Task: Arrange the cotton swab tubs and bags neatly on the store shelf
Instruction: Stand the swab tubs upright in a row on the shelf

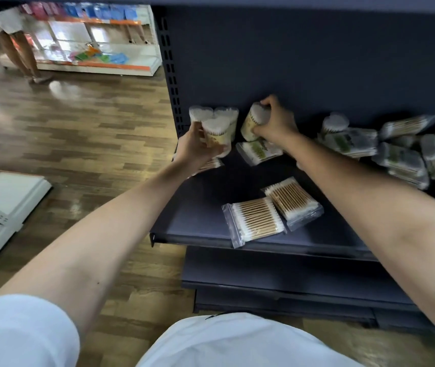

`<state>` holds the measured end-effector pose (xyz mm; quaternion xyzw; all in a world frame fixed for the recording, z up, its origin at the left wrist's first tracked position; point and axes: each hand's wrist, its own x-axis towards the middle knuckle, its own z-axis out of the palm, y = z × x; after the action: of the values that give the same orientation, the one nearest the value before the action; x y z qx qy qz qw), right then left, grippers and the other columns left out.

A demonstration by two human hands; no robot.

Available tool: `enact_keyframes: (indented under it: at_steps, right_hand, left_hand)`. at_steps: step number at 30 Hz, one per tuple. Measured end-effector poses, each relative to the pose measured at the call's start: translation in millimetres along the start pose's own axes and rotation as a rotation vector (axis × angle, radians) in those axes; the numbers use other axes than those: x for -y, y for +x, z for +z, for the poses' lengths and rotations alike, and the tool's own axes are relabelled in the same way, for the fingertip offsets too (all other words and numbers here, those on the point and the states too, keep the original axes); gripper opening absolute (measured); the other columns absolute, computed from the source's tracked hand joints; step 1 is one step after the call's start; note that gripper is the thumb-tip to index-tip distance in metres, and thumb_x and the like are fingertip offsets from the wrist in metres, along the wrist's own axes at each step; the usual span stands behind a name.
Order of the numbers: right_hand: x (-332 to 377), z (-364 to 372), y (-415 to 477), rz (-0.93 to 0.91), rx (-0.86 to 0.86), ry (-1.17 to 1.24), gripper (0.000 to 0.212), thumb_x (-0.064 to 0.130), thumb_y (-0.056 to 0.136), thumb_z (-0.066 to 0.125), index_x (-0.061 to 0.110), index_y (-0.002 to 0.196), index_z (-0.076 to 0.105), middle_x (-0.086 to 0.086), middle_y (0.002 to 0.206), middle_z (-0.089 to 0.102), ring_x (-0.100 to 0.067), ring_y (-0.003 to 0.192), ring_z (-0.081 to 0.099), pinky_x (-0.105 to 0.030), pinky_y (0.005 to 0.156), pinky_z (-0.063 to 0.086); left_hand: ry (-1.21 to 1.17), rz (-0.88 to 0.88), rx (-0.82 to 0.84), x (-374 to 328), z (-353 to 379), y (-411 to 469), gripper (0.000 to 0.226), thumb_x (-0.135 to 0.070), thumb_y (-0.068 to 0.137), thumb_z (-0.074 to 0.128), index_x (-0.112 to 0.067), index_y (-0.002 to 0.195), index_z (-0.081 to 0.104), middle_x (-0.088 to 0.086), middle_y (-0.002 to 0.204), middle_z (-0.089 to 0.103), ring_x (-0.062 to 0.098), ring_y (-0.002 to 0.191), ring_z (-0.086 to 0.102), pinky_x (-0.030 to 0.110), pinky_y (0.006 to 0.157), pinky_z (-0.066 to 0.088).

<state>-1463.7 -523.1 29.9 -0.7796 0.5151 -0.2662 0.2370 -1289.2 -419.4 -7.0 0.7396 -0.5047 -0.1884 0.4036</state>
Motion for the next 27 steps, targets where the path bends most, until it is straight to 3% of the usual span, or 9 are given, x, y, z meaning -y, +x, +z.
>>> enact_keyframes:
  at_steps: [5,8,10,12,14,17,23,27]
  right_hand:
    - [7.9,-27.4,0.3,0.017,0.321,-0.259,0.062,0.016,0.07,0.075,0.021,0.123,0.044,-0.001,0.12,0.046,-0.018,0.105,0.047,-0.028,0.077,0.039]
    - [10.9,-37.7,-4.4,0.031,0.449,-0.37,0.062,0.014,0.069,0.077,0.02,0.122,0.044,-0.001,0.113,0.044,-0.019,0.096,0.047,-0.029,0.061,0.044]
    - [8.6,-40.4,-6.5,0.031,0.416,-0.347,0.064,0.014,0.071,0.077,0.018,0.124,0.043,-0.003,0.117,0.045,-0.019,0.098,0.048,-0.027,0.063,0.041]
    - [1.0,-38.1,-7.7,-0.003,0.268,-0.287,0.065,0.014,0.071,0.077,0.017,0.126,0.043,-0.005,0.125,0.049,-0.022,0.108,0.049,-0.026,0.077,0.039]
    - [-9.6,-30.7,-10.6,-0.026,0.154,-0.212,0.064,0.009,0.071,0.075,0.017,0.126,0.043,-0.005,0.127,0.051,-0.023,0.113,0.05,-0.025,0.081,0.039]
    - [-27.5,-19.9,-12.1,-0.019,0.152,-0.179,0.06,0.001,0.072,0.068,0.018,0.124,0.043,-0.007,0.129,0.048,-0.023,0.116,0.048,-0.023,0.084,0.038]
    - [-35.3,-25.2,-3.5,-0.039,0.148,-0.278,0.059,-0.001,0.072,0.069,0.015,0.124,0.045,-0.012,0.134,0.04,-0.026,0.121,0.044,-0.023,0.093,0.036]
    - [-38.6,-28.0,-7.0,-0.091,0.131,-0.295,0.06,0.0,0.073,0.07,0.013,0.126,0.045,-0.011,0.136,0.041,-0.024,0.123,0.043,-0.018,0.087,0.032]
  left_hand:
    - [0.038,0.012,0.055,-0.4,-3.8,-0.1,0.066,-0.044,0.066,0.081,-0.015,0.116,0.049,-0.007,0.1,0.06,0.011,0.087,0.057,0.023,0.069,0.038]
    - [0.073,0.033,0.089,-1.7,-3.9,0.9,0.072,-0.047,0.064,0.081,-0.015,0.12,0.049,-0.005,0.102,0.063,0.014,0.092,0.059,0.024,0.07,0.037]
    - [0.095,0.046,0.1,-5.3,-2.5,1.0,0.078,-0.048,0.065,0.08,-0.014,0.127,0.047,0.0,0.109,0.064,0.018,0.1,0.06,0.024,0.073,0.039]
    - [0.101,0.068,0.112,-11.8,1.8,1.5,0.077,-0.044,0.067,0.08,-0.013,0.13,0.046,0.003,0.116,0.064,0.02,0.106,0.059,0.025,0.077,0.042]
    - [0.11,0.086,0.135,-18.7,8.8,0.9,0.074,-0.039,0.07,0.08,-0.012,0.13,0.046,0.003,0.119,0.062,0.018,0.107,0.058,0.023,0.077,0.04]
    - [0.141,0.099,0.195,-21.1,23.0,1.6,0.073,-0.037,0.07,0.08,-0.011,0.128,0.045,0.002,0.119,0.061,0.017,0.108,0.057,0.022,0.078,0.039]
    - [0.302,0.062,0.138,-21.5,40.9,2.3,0.073,-0.053,0.07,0.072,-0.017,0.126,0.045,0.009,0.114,0.064,0.031,0.109,0.057,0.04,0.086,0.049]
    - [0.374,0.036,0.071,-27.5,52.1,1.1,0.056,-0.06,0.077,0.062,-0.016,0.113,0.057,0.009,0.103,0.067,0.03,0.104,0.058,0.039,0.091,0.038]
